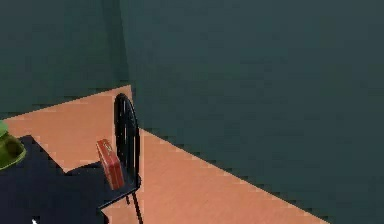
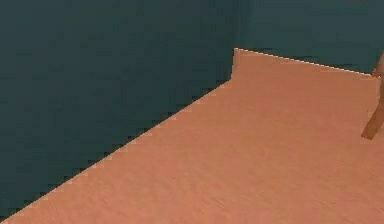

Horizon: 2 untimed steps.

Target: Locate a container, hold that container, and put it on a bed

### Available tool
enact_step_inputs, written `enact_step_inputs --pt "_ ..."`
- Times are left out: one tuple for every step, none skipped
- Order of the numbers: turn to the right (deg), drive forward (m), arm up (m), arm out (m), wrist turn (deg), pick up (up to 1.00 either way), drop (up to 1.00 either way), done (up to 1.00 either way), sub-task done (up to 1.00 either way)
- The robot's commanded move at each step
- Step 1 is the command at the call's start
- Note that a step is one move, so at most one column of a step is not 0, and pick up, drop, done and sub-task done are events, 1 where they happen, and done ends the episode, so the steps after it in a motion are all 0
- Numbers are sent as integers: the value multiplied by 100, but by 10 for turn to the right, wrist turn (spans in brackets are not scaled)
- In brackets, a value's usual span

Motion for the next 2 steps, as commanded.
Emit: enact_step_inputs --pt "-60 0 0 0 0 0 0 0 0" --pt "0 35 0 0 0 0 0 0 0"
